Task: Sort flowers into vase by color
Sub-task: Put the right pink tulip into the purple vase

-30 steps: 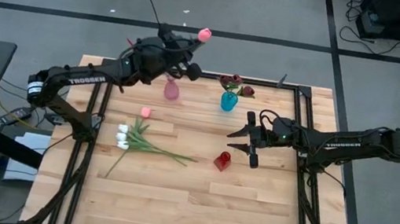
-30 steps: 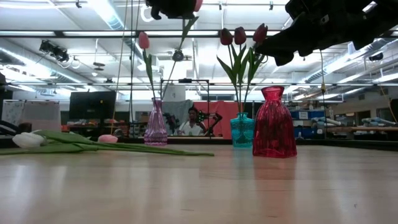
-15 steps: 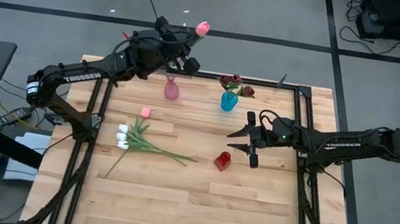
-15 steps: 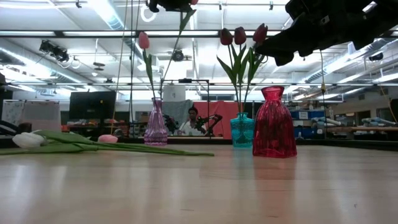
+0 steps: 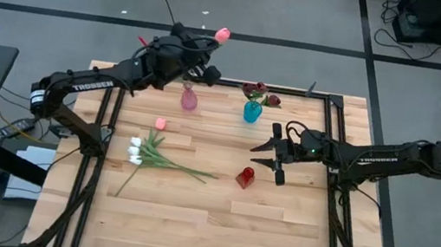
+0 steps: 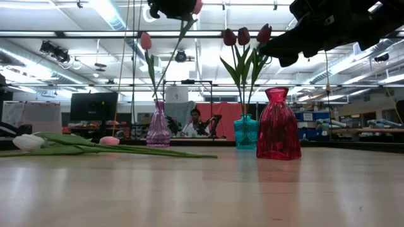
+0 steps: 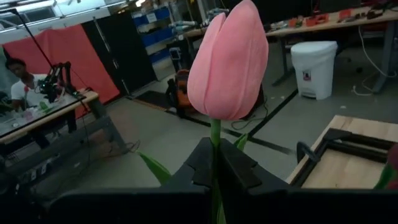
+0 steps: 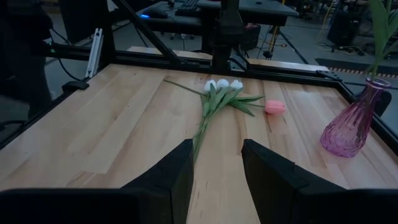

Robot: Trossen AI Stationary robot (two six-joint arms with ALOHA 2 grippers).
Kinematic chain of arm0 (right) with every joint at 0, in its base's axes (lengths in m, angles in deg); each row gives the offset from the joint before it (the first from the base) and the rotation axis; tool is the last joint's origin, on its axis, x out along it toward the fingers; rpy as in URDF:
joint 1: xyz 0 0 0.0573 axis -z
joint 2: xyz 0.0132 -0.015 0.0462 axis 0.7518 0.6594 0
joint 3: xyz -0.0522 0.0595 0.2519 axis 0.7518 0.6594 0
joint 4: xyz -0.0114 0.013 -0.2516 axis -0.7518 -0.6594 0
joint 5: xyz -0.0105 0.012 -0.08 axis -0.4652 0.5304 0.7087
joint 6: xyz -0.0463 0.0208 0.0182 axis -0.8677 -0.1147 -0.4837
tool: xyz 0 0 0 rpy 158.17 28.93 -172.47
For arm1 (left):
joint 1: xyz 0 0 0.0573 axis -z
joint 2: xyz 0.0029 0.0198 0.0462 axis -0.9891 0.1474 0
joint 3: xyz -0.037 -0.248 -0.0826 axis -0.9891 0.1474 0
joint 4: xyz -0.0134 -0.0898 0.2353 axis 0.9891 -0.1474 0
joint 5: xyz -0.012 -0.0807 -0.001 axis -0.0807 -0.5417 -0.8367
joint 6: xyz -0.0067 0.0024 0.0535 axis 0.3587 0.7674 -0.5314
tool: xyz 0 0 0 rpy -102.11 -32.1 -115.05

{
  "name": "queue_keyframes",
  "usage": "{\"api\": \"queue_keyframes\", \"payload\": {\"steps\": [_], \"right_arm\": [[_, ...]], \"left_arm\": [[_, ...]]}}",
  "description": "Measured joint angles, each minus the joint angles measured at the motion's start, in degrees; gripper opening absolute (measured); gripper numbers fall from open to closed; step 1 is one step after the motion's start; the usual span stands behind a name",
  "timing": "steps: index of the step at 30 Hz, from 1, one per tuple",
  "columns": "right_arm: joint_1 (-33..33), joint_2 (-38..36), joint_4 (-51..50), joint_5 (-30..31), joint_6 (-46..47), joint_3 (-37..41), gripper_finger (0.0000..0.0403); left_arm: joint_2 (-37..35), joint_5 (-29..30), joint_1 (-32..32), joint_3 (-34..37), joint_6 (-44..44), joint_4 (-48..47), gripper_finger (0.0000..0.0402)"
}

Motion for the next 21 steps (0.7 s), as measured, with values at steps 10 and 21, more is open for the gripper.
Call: {"api": "queue_keyframes", "payload": {"steps": [10, 21], "right_arm": [[0.0, 0.0, 0.2, 0.2, 0.0, 0.0, 0.0149], [0.0, 0.0, -0.2, 0.2, 0.0, 0.0, 0.0149]], "left_arm": [[1.4, -0.3, 0.0, 0.0, -0.2, 4.3, 0.0014], [1.4, -1.2, -0.6, 0.0, -1.4, 3.7, 0.0014]]}}
